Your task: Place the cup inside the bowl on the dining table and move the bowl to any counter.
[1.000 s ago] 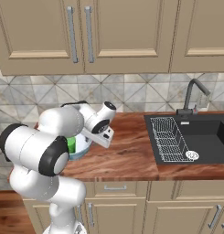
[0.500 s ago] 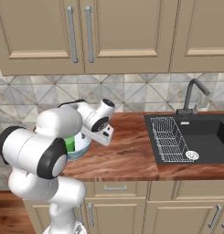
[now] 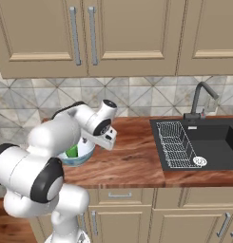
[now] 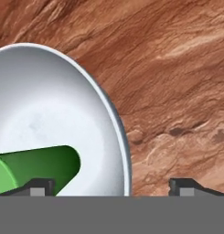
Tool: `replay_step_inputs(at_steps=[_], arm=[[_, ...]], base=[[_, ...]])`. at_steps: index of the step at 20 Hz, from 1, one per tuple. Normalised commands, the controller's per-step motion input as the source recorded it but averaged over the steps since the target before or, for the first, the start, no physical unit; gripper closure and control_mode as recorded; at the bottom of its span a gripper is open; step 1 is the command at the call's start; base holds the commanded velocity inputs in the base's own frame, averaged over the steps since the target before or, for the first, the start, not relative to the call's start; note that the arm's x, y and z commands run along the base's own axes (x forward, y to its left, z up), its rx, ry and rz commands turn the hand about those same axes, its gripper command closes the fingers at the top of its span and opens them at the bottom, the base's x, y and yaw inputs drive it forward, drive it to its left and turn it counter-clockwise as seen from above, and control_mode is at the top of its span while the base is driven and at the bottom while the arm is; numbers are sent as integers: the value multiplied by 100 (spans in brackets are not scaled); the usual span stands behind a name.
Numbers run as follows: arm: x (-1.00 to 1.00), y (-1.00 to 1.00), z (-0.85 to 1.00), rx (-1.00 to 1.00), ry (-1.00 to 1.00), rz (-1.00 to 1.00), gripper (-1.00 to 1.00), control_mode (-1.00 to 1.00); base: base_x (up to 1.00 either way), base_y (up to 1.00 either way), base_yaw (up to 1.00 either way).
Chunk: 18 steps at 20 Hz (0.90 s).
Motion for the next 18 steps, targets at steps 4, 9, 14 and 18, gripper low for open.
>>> replay_step_inputs(at_steps=[4, 9, 14, 18], arm=[[-42, 0, 18, 0, -9, 0, -100, -100], [-57, 0, 24, 0, -10, 0, -100, -100], [-58, 0, 31, 0, -8, 0, -100, -100], [-48, 0, 38, 0, -4, 0, -100, -100]], base=[[0, 0, 0], [0, 0, 0], [0, 0, 0], [0, 0, 0]])
